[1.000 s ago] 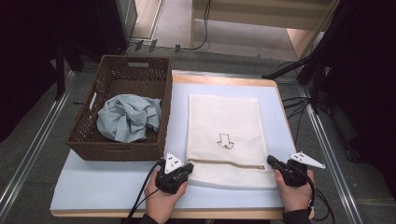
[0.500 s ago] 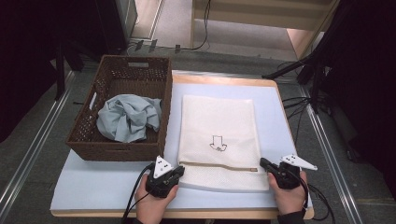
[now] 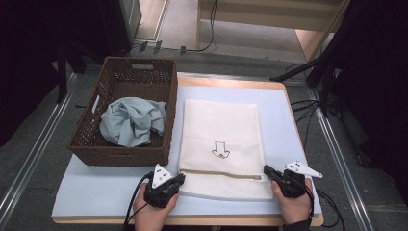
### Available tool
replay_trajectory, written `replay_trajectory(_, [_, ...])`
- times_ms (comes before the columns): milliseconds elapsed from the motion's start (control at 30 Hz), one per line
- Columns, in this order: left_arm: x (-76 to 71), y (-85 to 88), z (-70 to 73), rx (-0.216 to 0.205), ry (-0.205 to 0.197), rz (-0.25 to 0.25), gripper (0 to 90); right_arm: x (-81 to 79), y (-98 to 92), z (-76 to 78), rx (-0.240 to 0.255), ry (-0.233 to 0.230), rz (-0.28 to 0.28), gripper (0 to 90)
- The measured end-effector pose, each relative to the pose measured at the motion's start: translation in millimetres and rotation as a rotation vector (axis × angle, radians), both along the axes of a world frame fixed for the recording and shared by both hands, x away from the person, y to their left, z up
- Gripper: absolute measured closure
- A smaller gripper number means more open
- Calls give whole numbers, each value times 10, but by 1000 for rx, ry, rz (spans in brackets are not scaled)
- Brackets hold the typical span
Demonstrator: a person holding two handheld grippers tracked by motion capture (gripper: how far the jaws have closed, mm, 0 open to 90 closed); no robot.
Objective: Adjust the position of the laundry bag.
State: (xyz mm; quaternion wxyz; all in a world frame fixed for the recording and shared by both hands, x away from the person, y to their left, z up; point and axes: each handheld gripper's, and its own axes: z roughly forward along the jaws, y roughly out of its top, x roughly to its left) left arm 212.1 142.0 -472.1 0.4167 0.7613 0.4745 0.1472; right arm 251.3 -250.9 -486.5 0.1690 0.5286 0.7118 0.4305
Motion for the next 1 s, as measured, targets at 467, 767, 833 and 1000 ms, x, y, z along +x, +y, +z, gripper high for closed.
replay_trajectory(467, [-71, 80, -18, 13, -2, 11, 874, -56, 76, -9, -25, -4, 32, 900])
replay_trajectory(767, [-76, 115, -17, -18, -11, 12, 818, -59, 82, -12, -21, -8, 29, 894])
replay_trajectory(833, [-81, 131, 1, -32, -33, 15, 711, -64, 69, -8, -7, -14, 31, 860])
replay_trajectory(1000, [-94, 129, 82, -71, -76, 14, 564, -84, 10, 7, 3, -20, 32, 643])
